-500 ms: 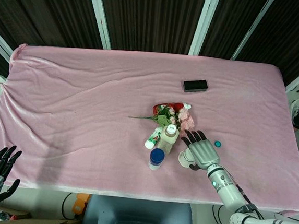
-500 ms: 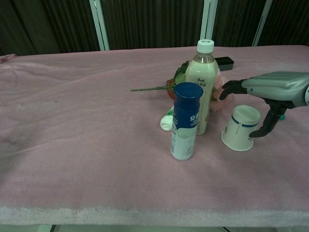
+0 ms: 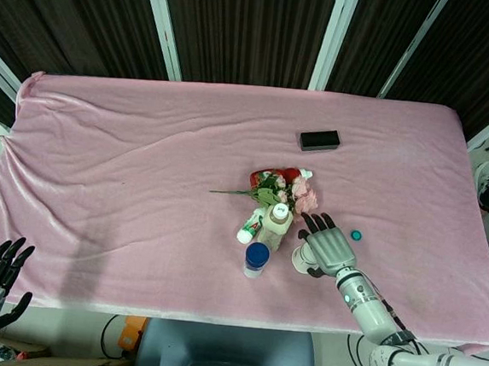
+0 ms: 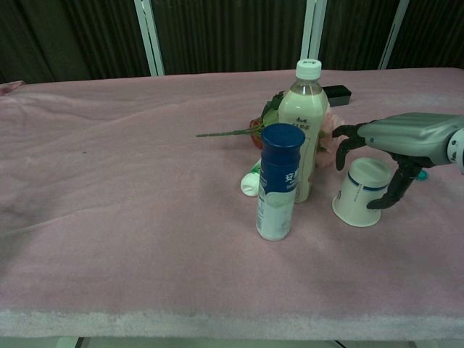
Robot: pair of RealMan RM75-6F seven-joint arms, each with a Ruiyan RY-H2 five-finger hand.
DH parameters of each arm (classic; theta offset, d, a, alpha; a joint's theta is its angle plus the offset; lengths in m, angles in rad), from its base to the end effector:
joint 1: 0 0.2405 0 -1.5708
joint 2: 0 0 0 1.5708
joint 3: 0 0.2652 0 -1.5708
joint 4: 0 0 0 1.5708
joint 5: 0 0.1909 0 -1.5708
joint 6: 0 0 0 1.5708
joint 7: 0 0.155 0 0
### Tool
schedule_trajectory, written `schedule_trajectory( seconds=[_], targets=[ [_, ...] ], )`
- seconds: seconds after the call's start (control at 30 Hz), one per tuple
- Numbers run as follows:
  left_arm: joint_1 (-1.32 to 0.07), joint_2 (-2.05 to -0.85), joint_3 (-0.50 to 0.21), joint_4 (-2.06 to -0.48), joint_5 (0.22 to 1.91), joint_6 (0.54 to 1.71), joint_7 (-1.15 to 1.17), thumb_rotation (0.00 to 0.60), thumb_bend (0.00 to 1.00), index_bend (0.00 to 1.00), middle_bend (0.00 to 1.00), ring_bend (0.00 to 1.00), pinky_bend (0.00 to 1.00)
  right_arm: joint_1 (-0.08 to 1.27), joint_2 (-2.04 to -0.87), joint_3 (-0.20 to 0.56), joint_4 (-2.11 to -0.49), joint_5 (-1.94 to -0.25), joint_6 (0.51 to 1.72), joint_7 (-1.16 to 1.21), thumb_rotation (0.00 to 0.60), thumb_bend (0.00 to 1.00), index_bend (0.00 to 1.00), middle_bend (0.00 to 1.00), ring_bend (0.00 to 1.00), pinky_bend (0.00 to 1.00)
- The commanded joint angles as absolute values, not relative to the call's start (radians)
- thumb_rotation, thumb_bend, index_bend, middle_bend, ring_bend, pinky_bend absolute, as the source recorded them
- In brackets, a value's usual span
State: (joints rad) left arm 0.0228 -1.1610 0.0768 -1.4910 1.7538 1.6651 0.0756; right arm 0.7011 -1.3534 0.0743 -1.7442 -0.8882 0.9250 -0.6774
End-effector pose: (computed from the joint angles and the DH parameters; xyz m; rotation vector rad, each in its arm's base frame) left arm -0.3089 0.1306 0.1672 -1.5585 -0.7291 -0.8917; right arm -0.1899 -0.3142 0.0250 1.9820 -0.9164 0.5502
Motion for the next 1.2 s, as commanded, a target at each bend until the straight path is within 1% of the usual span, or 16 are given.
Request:
schedule_trajectory(
  seconds=[0.03, 0.1, 0.13, 0.23, 0.4, 0.47, 0.57, 0.63, 0.83, 0.97, 1.03, 1.1, 1.13, 1.2],
  targets=[
    [0.022, -1.161, 0.076, -1.491, 1.754, 1.664, 0.077, 0.600, 0.37, 0.00, 0.00, 0.01, 0.02, 0.705, -1.361, 0.072, -1.738, -0.885, 0.933, -0.674, 0.600, 0.38, 0.52, 0.00, 0.00, 0.00],
    [0.022, -1.161, 0.076, -1.491, 1.754, 1.664, 0.077, 0.600, 0.37, 0.00, 0.00, 0.01, 0.02, 0.706, -1.363, 0.071, -1.737, -0.884, 0.936, -0.674, 0.600, 0.39, 0.55, 0.00, 0.00, 0.00],
    [0.022, -1.161, 0.076, -1.491, 1.755, 1.664, 0.077, 0.600, 0.37, 0.00, 0.00, 0.01, 0.02, 0.706, -1.364, 0.070, -1.736, -0.883, 0.939, -0.675, 0.600, 0.40, 0.59, 0.00, 0.00, 0.00],
    [0.023, -1.161, 0.077, -1.491, 1.756, 1.665, 0.077, 0.600, 0.37, 0.00, 0.00, 0.01, 0.02, 0.706, -1.361, 0.067, -1.743, -0.884, 0.958, -0.673, 0.600, 0.41, 0.65, 0.00, 0.00, 0.00],
    [0.026, -1.164, 0.082, -1.489, 1.765, 1.670, 0.083, 0.600, 0.37, 0.00, 0.00, 0.01, 0.02, 0.648, -1.256, 0.060, -1.819, -0.964, 1.048, -0.607, 0.600, 0.41, 0.64, 0.00, 0.00, 0.00],
    [0.026, -1.165, 0.082, -1.489, 1.766, 1.670, 0.085, 0.600, 0.37, 0.00, 0.00, 0.01, 0.02, 0.630, -1.223, 0.064, -1.810, -0.974, 1.074, -0.583, 0.600, 0.41, 0.63, 0.00, 0.00, 0.00],
    [0.026, -1.166, 0.084, -1.489, 1.768, 1.667, 0.088, 0.600, 0.37, 0.00, 0.00, 0.01, 0.02, 0.620, -1.202, 0.073, -1.763, -0.951, 1.080, -0.563, 0.600, 0.41, 0.63, 0.00, 0.00, 0.00],
    [0.024, -1.168, 0.084, -1.489, 1.768, 1.664, 0.092, 0.600, 0.37, 0.00, 0.00, 0.01, 0.02, 0.621, -1.205, 0.084, -1.703, -0.913, 1.062, -0.548, 0.600, 0.41, 0.63, 0.00, 0.00, 0.00],
    [0.015, -1.173, 0.076, -1.496, 1.746, 1.633, 0.108, 0.600, 0.37, 0.00, 0.00, 0.01, 0.02, 0.667, -1.268, 0.107, -1.553, -0.811, 0.927, -0.507, 0.600, 0.41, 0.60, 0.00, 0.00, 0.00],
    [0.012, -1.176, 0.073, -1.500, 1.739, 1.625, 0.119, 0.600, 0.37, 0.00, 0.00, 0.01, 0.02, 0.686, -1.306, 0.102, -1.505, -0.799, 0.898, -0.513, 0.600, 0.41, 0.60, 0.00, 0.00, 0.00],
    [0.010, -1.178, 0.073, -1.500, 1.737, 1.618, 0.124, 0.600, 0.37, 0.00, 0.00, 0.01, 0.02, 0.690, -1.314, 0.101, -1.496, -0.793, 0.892, -0.512, 0.600, 0.41, 0.58, 0.00, 0.00, 0.00],
    [0.006, -1.179, 0.074, -1.501, 1.734, 1.610, 0.127, 0.600, 0.37, 0.00, 0.00, 0.01, 0.02, 0.694, -1.318, 0.098, -1.491, -0.784, 0.895, -0.524, 0.600, 0.41, 0.54, 0.00, 0.00, 0.00],
    [0.006, -1.178, 0.074, -1.501, 1.734, 1.608, 0.127, 0.600, 0.37, 0.00, 0.00, 0.01, 0.02, 0.696, -1.317, 0.094, -1.492, -0.776, 0.896, -0.535, 0.600, 0.41, 0.50, 0.00, 0.00, 0.00],
    [0.005, -1.177, 0.075, -1.502, 1.736, 1.609, 0.125, 0.600, 0.37, 0.00, 0.00, 0.01, 0.02, 0.702, -1.313, 0.089, -1.500, -0.747, 0.900, -0.564, 0.600, 0.41, 0.37, 0.00, 0.00, 0.00]
  ],
)
